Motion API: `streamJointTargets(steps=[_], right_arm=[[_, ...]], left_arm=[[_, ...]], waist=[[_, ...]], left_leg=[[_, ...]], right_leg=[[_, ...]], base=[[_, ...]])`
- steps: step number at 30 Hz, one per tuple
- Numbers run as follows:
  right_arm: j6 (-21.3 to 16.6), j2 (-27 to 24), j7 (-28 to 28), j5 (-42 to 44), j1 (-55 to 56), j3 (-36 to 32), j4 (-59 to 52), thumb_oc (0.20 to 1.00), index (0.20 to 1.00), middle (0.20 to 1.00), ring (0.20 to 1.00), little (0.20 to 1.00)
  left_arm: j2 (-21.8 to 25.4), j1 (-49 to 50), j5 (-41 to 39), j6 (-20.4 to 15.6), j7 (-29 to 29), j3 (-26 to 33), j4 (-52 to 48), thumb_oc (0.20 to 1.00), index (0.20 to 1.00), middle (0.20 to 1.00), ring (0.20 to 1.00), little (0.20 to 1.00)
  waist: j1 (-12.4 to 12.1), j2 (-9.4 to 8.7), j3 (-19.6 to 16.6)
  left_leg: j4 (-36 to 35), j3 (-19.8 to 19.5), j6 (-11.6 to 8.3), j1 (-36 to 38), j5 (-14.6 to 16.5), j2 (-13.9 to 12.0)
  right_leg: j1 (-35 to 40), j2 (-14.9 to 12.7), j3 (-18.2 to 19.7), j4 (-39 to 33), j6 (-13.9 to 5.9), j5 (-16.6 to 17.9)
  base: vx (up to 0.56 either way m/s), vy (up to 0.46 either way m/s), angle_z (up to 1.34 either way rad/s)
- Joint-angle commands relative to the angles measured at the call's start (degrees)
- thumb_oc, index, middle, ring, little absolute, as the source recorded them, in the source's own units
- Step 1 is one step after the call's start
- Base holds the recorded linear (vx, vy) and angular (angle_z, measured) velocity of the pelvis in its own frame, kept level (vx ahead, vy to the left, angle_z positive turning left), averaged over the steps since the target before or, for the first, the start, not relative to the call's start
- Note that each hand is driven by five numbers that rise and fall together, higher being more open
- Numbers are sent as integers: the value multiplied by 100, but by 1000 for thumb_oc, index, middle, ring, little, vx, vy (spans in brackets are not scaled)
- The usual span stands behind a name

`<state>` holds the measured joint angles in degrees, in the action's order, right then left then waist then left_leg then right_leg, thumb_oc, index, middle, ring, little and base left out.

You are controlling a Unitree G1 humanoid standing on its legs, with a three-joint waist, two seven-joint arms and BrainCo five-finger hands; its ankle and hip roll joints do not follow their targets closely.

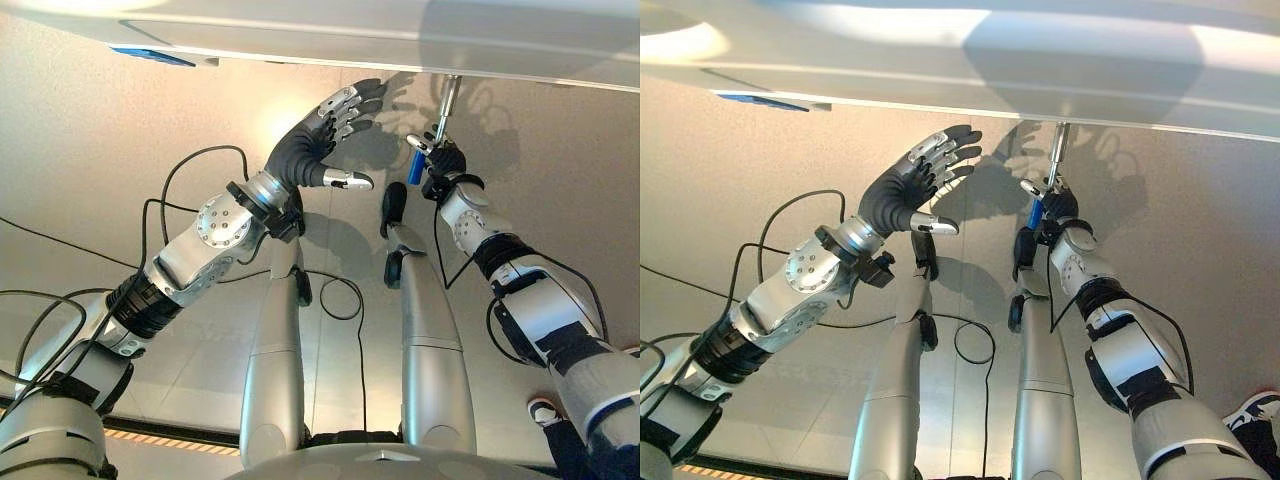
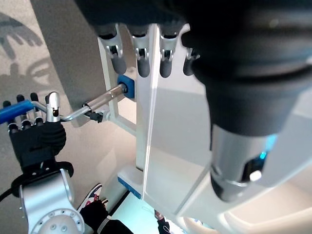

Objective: Raise the hospital bed

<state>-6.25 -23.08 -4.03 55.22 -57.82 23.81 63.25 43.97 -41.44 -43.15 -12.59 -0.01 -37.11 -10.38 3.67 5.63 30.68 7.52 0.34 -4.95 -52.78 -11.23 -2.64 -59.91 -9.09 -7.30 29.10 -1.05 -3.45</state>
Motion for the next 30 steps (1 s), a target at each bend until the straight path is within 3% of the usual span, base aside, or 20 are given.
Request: streamJointTargets(steps=[1,16,30], right_arm=[[116,-90,162,-110,-238,182,135,1000,1000,1000,1000,1000],[333,339,394,-735,-158,123,958,1000,1000,1000,1000,1000],[207,406,364,-654,-131,97,757,1000,1000,1000,1000,1000]], left_arm=[[88,-41,369,-265,-19,123,-824,1000,1000,1000,1000,1000],[124,-280,818,-384,110,522,-917,1000,1000,1000,1000,1000],[139,-205,923,-391,145,660,-1129,1000,1000,1000,1000,1000]], waist=[[-57,26,-88],[-271,235,-88],[-226,228,-88]], left_leg=[[657,102,79,-41,796,136],[733,104,142,-150,843,187],[741,116,136,-227,862,205]], right_leg=[[357,9,67,-1398,-707,830],[223,-20,112,-1334,-698,803],[175,-18,138,-1364,-716,813]], base=[[0,0,0],[2,-3,1],[0,0,0]])
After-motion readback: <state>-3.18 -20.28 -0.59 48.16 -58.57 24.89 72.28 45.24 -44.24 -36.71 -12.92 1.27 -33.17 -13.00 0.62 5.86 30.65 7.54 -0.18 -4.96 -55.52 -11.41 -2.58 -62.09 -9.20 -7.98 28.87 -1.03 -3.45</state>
